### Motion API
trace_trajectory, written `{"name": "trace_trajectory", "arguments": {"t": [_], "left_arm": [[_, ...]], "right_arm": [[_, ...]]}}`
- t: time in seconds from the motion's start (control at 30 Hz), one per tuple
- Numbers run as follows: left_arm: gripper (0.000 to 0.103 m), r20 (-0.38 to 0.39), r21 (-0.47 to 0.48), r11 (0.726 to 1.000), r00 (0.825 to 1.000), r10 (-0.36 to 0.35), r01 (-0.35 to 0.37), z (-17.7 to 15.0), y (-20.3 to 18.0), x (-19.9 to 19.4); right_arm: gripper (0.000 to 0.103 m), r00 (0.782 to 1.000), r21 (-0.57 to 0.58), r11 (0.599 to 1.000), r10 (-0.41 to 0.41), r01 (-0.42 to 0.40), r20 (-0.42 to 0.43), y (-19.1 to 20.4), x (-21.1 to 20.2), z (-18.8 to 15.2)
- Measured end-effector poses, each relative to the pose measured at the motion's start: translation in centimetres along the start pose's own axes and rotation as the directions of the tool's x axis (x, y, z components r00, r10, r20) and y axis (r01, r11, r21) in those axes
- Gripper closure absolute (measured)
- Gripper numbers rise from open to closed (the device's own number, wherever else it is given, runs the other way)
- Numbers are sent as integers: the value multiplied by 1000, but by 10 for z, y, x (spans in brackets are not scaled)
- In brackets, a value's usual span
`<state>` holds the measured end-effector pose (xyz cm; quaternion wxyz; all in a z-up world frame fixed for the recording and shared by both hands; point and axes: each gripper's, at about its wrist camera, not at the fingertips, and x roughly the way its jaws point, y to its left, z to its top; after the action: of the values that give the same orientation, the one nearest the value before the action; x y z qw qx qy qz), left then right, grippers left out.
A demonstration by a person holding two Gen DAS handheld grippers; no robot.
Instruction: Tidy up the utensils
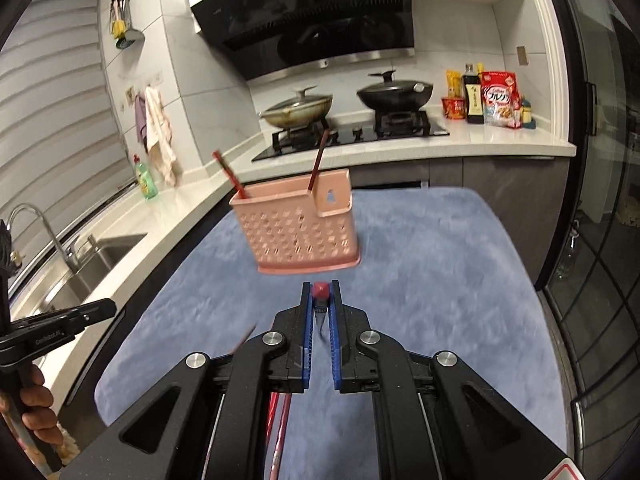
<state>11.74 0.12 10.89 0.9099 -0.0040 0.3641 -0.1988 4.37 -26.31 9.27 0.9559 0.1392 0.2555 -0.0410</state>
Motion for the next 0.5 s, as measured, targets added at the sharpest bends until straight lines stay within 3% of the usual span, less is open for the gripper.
{"name": "trace_trajectory", "arguments": {"t": [0.1, 0.2, 0.27, 0.33, 0.5], "left_arm": [[98, 0, -4, 1000, 1000, -9, 9, 0, 5, 2], [97, -49, 7, 1000, 999, -20, 20, -20, 12, 11], [86, -93, 9, 1000, 995, -26, 27, -38, 15, 18], [69, -137, 7, 1000, 990, -20, 21, -59, 17, 27], [68, -248, 9, 1000, 968, -24, 27, -111, 20, 48]], "right_arm": [[96, 1000, 14, 1000, 3, -4, 16, -2, -2, 6], [96, 999, 14, 1000, 1, -2, 35, 0, -7, 9], [96, 999, 16, 1000, 4, -4, 47, 0, -11, 13], [96, 998, 21, 1000, 4, -5, 55, 1, -15, 15], [96, 997, 29, 1000, 3, -5, 77, 3, -29, 16]]}}
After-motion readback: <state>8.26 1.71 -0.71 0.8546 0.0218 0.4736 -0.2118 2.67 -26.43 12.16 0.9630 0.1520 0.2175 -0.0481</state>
